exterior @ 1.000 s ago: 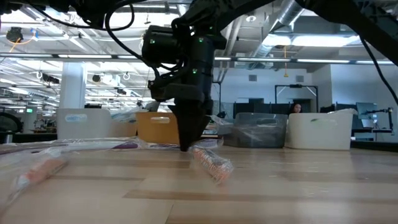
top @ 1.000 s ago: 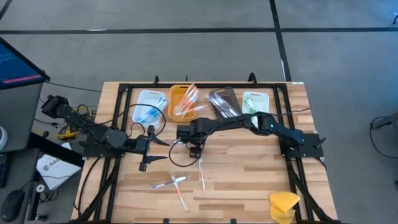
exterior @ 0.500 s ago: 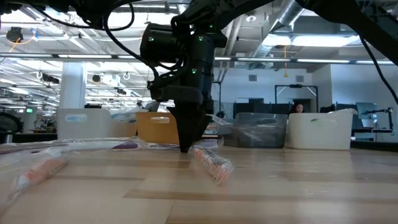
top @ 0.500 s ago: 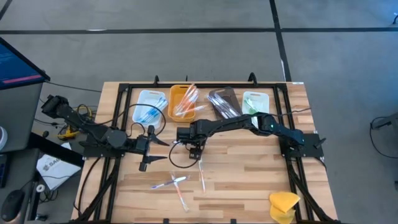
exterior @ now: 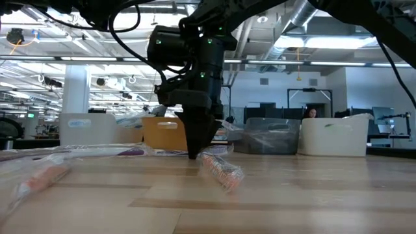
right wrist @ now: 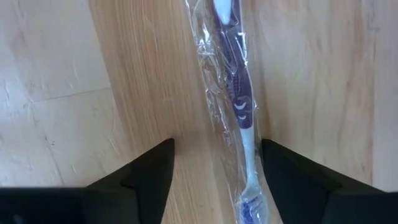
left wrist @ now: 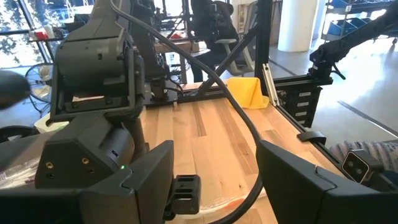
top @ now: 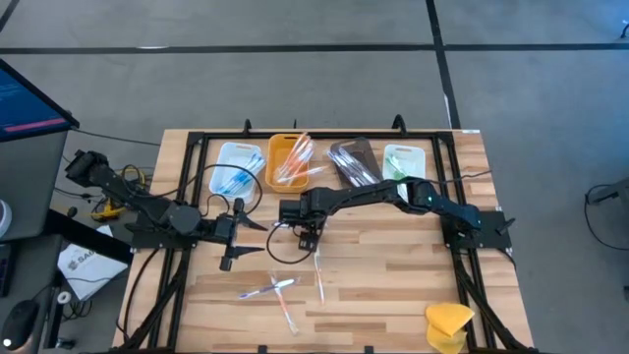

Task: Pick & Place Toothbrushes
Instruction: Put the violet toothbrush into the gray bin

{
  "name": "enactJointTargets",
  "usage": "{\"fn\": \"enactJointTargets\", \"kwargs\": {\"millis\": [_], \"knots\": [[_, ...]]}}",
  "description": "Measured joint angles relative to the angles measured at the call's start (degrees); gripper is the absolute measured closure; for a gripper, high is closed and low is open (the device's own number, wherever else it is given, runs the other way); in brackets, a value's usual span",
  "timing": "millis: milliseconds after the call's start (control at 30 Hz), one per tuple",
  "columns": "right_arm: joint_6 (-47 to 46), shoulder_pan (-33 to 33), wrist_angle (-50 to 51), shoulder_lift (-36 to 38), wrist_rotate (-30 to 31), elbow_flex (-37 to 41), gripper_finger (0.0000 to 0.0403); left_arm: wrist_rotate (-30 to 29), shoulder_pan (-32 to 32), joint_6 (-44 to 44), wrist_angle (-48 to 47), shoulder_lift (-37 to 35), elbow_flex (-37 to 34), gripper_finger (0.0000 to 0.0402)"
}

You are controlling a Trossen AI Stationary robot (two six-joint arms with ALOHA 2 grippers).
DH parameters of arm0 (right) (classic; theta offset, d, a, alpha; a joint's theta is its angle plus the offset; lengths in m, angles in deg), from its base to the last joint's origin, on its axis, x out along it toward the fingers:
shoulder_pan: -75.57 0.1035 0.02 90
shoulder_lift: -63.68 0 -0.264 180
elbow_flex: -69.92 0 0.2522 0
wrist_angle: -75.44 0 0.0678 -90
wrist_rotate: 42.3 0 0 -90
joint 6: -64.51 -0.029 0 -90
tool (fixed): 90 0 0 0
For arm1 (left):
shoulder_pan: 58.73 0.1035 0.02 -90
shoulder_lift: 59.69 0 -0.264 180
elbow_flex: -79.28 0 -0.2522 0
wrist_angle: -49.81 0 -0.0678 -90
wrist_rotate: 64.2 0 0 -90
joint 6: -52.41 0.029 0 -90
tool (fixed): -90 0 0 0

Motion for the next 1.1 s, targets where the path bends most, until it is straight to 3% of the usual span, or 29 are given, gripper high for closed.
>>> {"fn": "enactJointTargets", "kwargs": {"millis": [500,900,1100], "knots": [[0.25,-0.63,-0.31,0.00,0.80,0.00,0.0284,0.00,0.00,-0.02,-0.17,0.00,0.00,0.0179],[0.42,-0.67,-0.59,0.00,1.03,0.00,0.0312,0.00,-0.01,-0.02,-0.61,0.01,0.00,0.0179],[1.88,-0.67,-0.88,0.00,0.98,0.00,0.0348,0.00,-0.01,-0.02,-0.63,0.02,0.00,0.0179]]}}
